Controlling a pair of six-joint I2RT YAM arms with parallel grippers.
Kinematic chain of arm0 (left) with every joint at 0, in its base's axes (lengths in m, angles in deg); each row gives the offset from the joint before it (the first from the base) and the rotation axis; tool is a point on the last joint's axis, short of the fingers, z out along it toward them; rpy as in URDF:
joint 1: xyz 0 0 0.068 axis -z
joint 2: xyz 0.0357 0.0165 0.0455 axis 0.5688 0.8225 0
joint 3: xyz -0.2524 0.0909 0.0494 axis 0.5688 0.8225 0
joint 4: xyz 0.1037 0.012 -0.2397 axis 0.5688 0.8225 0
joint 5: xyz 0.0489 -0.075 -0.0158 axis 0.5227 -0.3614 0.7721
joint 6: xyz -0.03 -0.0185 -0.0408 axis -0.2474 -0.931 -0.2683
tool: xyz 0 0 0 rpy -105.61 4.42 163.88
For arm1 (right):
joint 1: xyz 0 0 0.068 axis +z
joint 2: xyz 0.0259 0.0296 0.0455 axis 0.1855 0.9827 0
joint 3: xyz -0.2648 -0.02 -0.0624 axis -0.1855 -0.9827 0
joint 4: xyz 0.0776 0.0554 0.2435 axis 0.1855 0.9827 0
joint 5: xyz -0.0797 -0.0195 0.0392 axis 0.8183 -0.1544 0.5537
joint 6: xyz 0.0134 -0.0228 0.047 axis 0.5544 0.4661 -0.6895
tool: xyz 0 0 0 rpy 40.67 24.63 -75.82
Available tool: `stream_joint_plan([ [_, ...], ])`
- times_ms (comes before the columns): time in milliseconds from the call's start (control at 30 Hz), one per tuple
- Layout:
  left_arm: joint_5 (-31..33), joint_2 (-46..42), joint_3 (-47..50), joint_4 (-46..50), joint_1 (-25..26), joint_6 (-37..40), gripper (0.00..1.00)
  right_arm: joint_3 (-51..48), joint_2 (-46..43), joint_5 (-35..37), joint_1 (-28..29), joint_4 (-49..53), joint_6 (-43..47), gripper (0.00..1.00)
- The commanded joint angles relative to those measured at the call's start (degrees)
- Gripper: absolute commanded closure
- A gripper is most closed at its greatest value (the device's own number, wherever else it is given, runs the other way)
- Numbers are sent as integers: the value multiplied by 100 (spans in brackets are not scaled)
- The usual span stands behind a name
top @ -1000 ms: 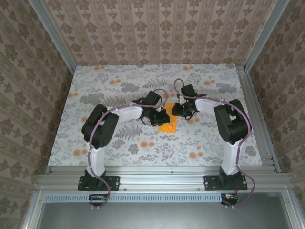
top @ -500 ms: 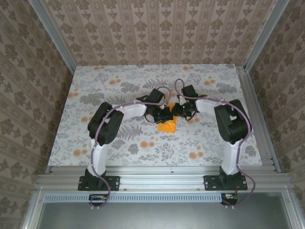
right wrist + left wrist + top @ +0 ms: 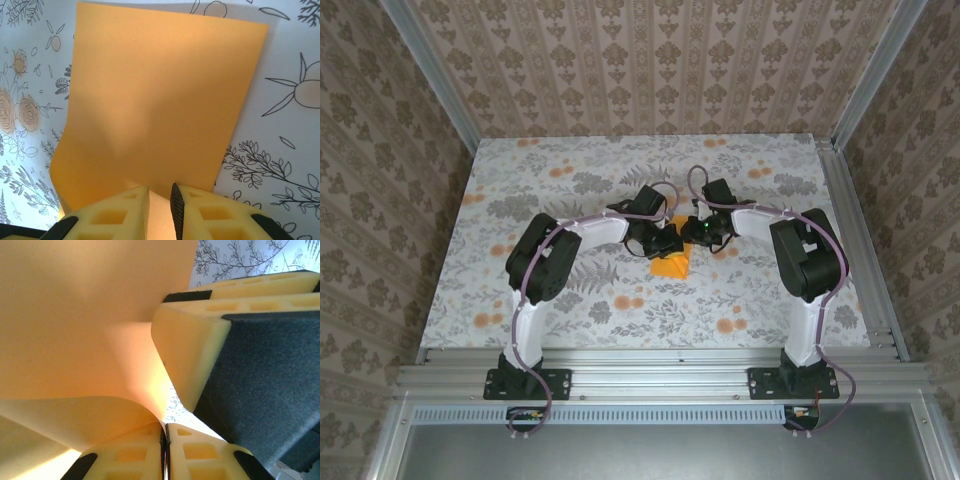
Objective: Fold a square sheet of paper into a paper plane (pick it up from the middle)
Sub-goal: Fold the triangle a second time at the center of the table.
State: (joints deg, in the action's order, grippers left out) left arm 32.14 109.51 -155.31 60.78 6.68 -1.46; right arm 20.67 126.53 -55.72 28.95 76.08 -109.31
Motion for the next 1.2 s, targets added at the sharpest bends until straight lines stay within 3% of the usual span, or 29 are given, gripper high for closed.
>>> stream_joint_plan([
  [0, 303, 205, -140, 18, 40, -52, 88, -206, -10, -102, 46, 212, -97, 75],
  [467, 536, 267, -94, -70, 58, -148, 88, -285, -61, -248, 33, 58, -300, 75],
  [1167, 311, 275, -187, -202, 93, -36, 88, -404, -116, -275, 6, -29, -348, 75],
])
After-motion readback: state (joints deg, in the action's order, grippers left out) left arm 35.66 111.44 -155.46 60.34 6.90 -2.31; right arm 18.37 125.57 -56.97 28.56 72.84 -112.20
